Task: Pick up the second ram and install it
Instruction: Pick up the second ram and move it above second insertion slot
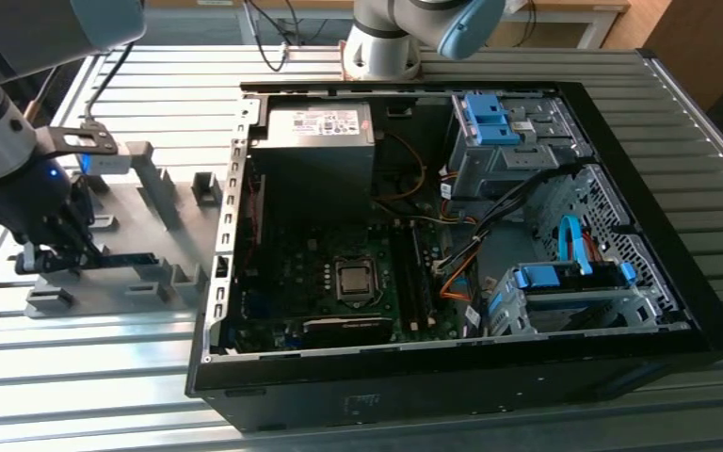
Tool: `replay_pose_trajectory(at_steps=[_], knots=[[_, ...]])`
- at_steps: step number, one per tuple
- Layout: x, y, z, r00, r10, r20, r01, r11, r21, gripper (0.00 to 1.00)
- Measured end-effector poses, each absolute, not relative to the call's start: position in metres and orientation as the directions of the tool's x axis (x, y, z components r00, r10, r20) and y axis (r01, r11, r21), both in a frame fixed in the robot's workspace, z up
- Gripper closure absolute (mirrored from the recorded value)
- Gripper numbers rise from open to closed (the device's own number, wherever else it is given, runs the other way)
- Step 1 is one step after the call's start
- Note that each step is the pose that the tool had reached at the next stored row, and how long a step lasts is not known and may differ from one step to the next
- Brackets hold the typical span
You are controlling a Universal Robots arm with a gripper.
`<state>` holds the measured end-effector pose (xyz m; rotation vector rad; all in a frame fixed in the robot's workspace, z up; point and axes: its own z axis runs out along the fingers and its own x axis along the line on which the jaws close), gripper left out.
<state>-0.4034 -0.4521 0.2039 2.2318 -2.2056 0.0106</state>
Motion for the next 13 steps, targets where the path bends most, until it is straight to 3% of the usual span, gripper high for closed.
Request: replay_pose_trajectory(at_steps=[13], knots=[[-0.4033, -0.4521, 0.2097, 0.012, -1.000, 0.007, -1.000, -0.012, -0.002, 0.86]])
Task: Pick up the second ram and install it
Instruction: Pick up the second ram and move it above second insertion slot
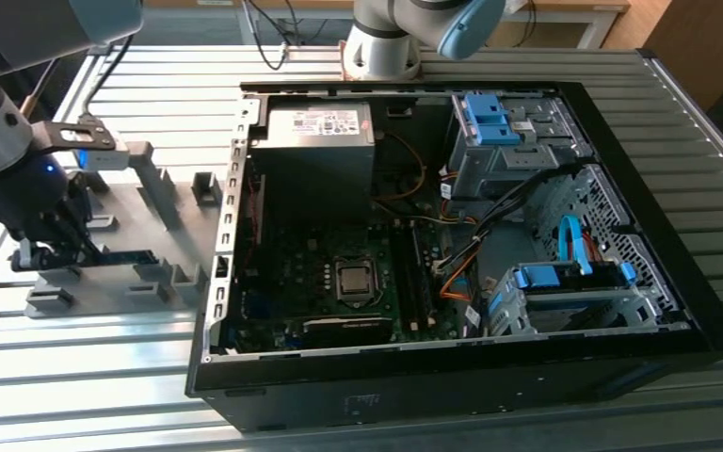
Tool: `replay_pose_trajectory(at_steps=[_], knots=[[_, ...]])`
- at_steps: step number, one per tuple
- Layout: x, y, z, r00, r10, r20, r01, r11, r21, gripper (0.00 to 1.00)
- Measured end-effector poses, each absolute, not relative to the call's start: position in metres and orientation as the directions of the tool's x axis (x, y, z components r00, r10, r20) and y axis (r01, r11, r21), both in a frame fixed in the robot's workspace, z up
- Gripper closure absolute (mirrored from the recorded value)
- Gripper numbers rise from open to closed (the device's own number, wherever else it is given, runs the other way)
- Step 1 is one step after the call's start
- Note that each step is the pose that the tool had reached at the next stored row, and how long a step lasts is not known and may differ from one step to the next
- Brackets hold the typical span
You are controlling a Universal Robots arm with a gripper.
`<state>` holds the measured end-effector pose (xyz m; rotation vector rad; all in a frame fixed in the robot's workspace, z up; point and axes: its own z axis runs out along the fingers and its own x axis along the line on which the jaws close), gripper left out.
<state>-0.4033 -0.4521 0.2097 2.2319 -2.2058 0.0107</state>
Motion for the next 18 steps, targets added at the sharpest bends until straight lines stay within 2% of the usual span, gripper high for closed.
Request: replay_pose_trajectory(at_steps=[18], knots=[[-0.4034, -0.4521, 0.2144, 0.012, -1.000, 0.007, -1.000, -0.012, -0.002, 0.86]])
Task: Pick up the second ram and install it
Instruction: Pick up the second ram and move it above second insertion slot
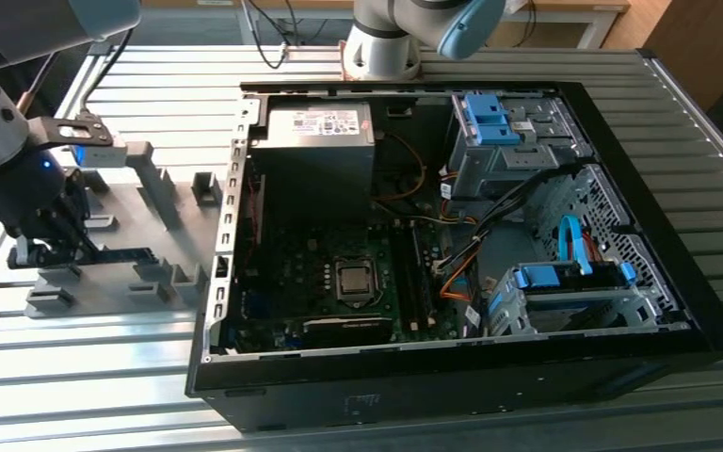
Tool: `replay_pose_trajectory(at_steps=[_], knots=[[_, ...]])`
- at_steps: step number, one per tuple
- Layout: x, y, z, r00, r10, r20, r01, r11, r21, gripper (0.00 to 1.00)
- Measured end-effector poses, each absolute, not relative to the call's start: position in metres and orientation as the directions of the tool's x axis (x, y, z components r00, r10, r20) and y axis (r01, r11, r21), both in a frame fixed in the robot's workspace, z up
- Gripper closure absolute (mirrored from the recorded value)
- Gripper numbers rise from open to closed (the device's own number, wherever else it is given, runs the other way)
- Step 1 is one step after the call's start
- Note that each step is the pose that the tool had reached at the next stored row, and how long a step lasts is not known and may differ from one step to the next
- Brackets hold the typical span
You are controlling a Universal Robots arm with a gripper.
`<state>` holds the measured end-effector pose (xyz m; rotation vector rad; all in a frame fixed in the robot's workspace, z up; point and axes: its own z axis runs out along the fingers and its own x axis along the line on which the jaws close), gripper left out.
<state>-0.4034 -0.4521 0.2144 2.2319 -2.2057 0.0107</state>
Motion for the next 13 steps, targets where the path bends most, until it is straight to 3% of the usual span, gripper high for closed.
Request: replay_pose_trajectory(at_steps=[13], knots=[[-0.4034, -0.4521, 0.2176, 0.012, -1.000, 0.007, -1.000, -0.012, -0.002, 0.86]])
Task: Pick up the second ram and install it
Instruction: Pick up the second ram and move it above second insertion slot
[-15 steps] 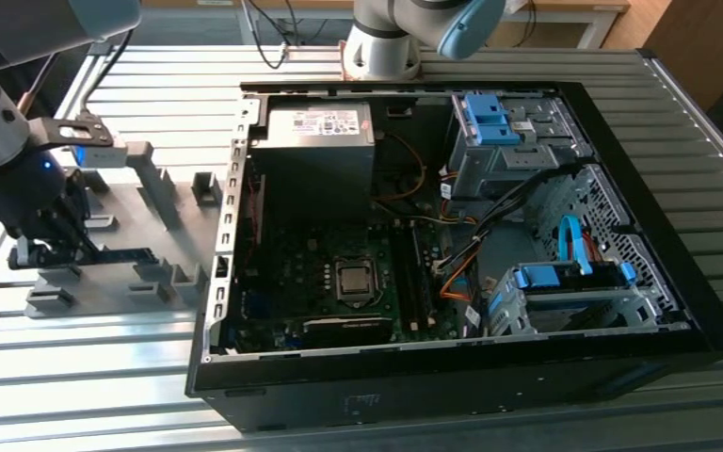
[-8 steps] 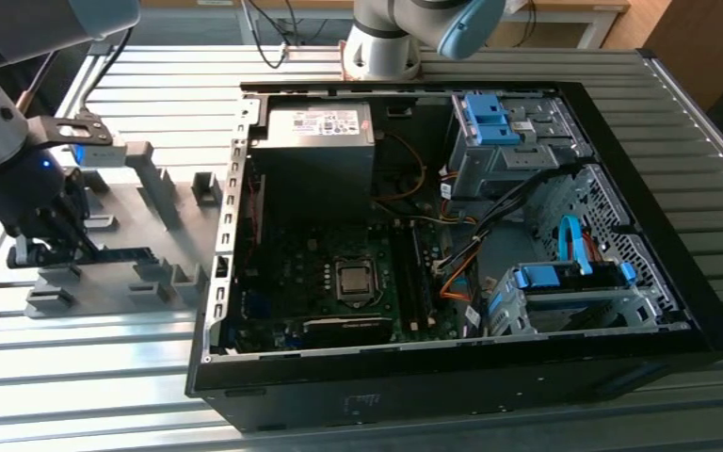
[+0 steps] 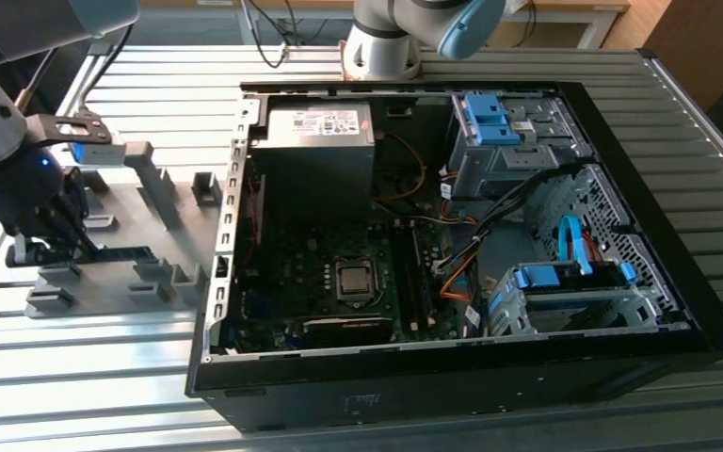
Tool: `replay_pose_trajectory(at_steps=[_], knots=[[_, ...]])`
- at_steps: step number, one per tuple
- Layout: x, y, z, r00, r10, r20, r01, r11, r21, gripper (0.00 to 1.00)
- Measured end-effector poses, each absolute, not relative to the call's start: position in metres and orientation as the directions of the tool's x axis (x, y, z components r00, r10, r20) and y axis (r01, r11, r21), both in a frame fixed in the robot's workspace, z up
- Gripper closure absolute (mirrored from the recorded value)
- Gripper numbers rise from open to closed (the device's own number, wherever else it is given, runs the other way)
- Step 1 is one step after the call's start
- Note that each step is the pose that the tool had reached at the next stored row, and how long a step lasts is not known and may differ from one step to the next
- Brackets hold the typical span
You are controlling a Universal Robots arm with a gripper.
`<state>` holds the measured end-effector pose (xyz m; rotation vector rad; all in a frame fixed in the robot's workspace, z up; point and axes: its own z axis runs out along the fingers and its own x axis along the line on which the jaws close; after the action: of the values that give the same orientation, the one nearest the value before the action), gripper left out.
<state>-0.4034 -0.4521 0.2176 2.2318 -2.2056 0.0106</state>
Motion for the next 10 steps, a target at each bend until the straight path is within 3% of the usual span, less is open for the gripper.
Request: replay_pose_trajectory(at_steps=[10], knots=[[-0.4034, -0.4521, 0.2202, 0.012, -1.000, 0.007, -1.000, -0.012, -0.002, 0.86]])
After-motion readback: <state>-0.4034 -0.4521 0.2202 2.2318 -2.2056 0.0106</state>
